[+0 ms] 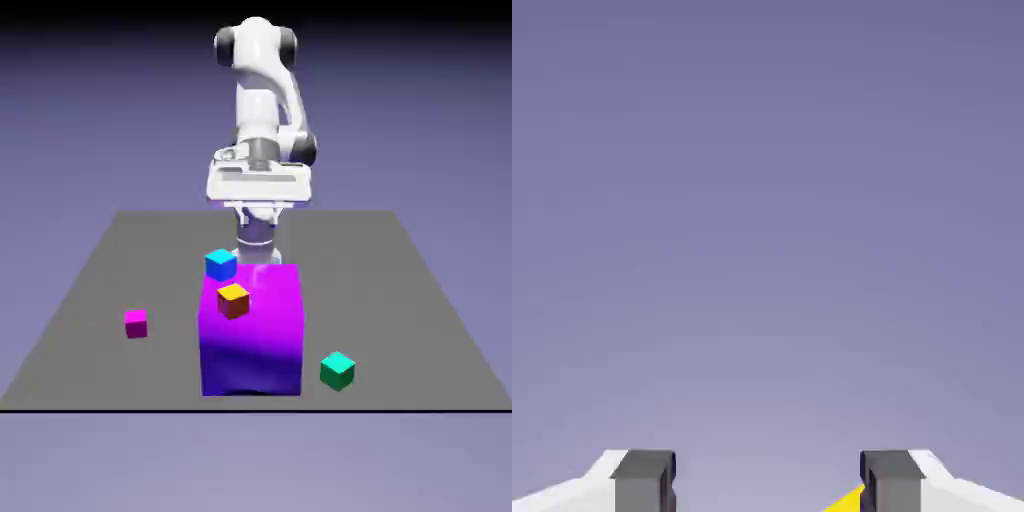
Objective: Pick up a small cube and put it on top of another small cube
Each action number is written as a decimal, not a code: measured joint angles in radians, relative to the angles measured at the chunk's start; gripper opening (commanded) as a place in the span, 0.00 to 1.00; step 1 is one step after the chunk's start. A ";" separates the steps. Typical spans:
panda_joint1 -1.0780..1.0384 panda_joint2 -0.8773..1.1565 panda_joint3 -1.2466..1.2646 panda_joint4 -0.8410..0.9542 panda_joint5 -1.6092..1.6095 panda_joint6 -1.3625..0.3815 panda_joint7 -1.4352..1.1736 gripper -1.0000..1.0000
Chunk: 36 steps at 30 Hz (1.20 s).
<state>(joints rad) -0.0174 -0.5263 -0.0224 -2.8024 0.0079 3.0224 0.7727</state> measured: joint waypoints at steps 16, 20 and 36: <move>-0.409 0.580 -0.298 0.101 0.105 -0.194 0.421 0.50; -0.460 0.686 -0.304 0.121 0.153 -0.190 0.445 0.50; -0.398 0.610 -0.306 0.121 0.089 -0.271 0.430 0.00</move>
<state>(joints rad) -0.4151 0.0840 -0.3283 -2.6811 0.0965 2.7513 1.2023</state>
